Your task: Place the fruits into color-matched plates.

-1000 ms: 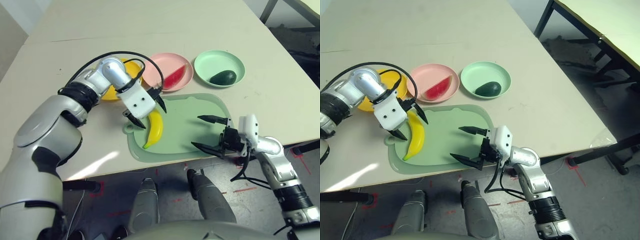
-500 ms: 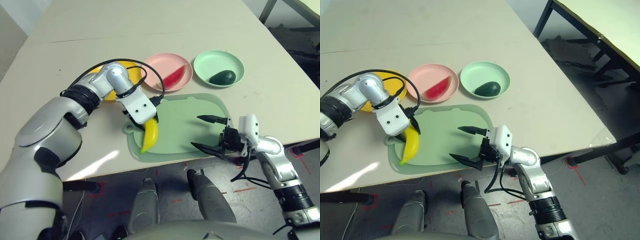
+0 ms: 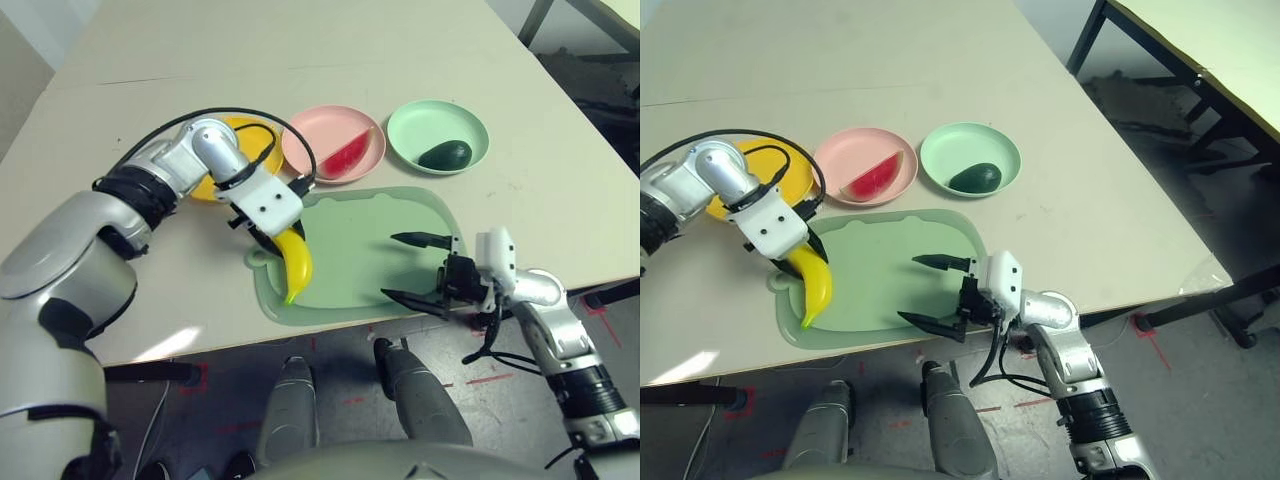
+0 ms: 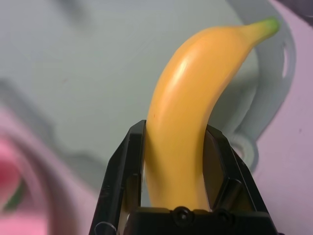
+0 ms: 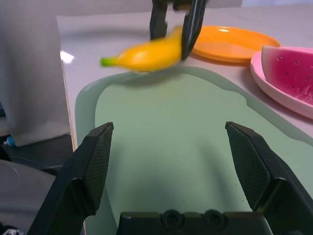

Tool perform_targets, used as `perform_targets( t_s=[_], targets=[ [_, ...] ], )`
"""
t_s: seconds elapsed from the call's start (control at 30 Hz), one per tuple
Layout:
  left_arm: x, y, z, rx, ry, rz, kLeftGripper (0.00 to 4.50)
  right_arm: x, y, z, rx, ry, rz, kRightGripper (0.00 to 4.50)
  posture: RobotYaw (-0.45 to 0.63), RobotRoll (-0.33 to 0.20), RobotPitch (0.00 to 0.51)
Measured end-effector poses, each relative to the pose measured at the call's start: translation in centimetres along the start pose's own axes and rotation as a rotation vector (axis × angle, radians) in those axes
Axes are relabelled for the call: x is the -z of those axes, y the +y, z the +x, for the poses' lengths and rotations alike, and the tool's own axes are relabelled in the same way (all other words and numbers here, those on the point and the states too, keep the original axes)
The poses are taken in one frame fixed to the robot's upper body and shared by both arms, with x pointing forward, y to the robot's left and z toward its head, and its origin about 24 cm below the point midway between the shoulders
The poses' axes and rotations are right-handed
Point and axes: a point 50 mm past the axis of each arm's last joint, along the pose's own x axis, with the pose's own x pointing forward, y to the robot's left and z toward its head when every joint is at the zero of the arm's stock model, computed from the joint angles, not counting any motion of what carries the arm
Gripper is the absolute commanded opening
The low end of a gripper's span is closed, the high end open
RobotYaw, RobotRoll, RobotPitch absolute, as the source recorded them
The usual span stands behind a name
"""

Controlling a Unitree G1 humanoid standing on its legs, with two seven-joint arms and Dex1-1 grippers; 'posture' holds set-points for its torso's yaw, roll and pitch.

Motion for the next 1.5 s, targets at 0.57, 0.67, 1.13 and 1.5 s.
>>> perform_targets(
  t_s=[0.57,0.67,1.13,1.5],
  targets=[
    [6.7,-4.5,-5.3,-0.323,0.393,-0.360,1.72,-0.4,0.7,1.5,0.289,0.057,-0.029,4.50,-0.15,0.000,0.234],
    [7.1,-3.9,-5.3,-0.391,0.464,-0.346,1.72,-0.8,0.8,1.9,0.303,0.069,-0.037,4.50,-0.16,0.000,0.235],
    [8.4,-2.9,-5.0,-0.621,0.552,-0.434,1.72,-1.2,1.8,2.6,0.386,0.099,0.049,4.50,-0.19,0.000,0.234],
    [9.0,-3.6,-4.4,-0.644,0.526,-0.488,2.52,-1.2,1.8,2.5,0.374,0.111,0.051,4.50,-0.18,0.000,0.237]
  ],
)
